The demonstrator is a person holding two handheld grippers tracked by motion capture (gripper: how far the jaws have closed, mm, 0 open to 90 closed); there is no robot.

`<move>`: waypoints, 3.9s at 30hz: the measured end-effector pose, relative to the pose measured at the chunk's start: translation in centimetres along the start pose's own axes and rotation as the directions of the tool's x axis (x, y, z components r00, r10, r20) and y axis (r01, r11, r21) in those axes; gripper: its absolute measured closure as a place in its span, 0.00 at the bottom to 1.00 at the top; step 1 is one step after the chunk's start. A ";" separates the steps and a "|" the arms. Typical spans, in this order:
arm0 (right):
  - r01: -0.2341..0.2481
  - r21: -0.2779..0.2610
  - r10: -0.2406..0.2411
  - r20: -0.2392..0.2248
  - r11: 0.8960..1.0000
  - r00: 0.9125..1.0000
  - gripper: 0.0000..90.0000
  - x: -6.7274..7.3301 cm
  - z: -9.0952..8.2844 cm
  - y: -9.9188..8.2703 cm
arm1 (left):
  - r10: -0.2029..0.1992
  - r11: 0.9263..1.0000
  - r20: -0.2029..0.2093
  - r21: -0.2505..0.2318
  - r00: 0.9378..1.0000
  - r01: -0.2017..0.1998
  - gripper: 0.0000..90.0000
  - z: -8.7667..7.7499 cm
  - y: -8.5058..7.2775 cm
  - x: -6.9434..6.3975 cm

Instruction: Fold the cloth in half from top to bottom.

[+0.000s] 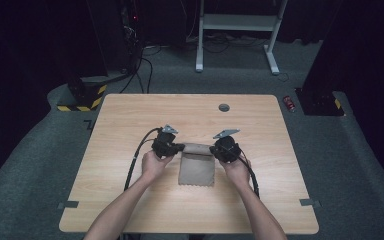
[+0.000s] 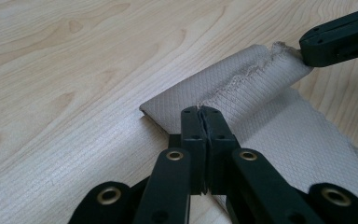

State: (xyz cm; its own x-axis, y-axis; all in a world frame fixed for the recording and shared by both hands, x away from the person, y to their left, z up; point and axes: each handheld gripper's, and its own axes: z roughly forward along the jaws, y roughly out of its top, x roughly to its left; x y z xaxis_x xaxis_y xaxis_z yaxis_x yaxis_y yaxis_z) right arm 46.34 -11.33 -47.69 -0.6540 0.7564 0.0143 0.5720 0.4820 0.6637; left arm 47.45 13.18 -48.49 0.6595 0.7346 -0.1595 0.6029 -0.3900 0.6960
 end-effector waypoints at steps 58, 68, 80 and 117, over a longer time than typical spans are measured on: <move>-0.004 -0.035 0.003 -0.056 0.999 0.998 0.99 0.9 -1.2 -2.2 | 0.048 0.998 0.006 -0.031 0.999 -0.048 0.98 -1.3 -2.2 -2.1; -0.010 -0.037 0.007 -0.061 0.999 0.998 0.99 0.9 -1.5 -2.9 | 0.057 0.998 0.016 -0.038 0.998 -0.057 0.98 -1.6 -2.2 -2.7; 0.002 -0.047 -0.005 -0.074 0.999 0.997 0.99 1.6 -1.7 -3.0 | 0.051 0.998 0.021 -0.045 0.998 -0.050 0.98 -2.1 -3.1 -2.8; 0.000 -0.068 -0.007 -0.108 0.998 0.994 0.99 2.5 -2.9 -4.3 | 0.061 0.996 0.059 -0.064 0.996 -0.057 0.98 -3.3 -4.2 -3.6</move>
State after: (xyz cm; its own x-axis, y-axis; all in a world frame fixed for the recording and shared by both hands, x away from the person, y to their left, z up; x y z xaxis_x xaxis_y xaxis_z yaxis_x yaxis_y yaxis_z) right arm 40.82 -12.82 -48.40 -0.7074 0.7011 0.0900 0.5373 0.4506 0.7129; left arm 41.04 14.02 -48.54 0.7202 0.6756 -0.1577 0.5343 -0.3953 0.7472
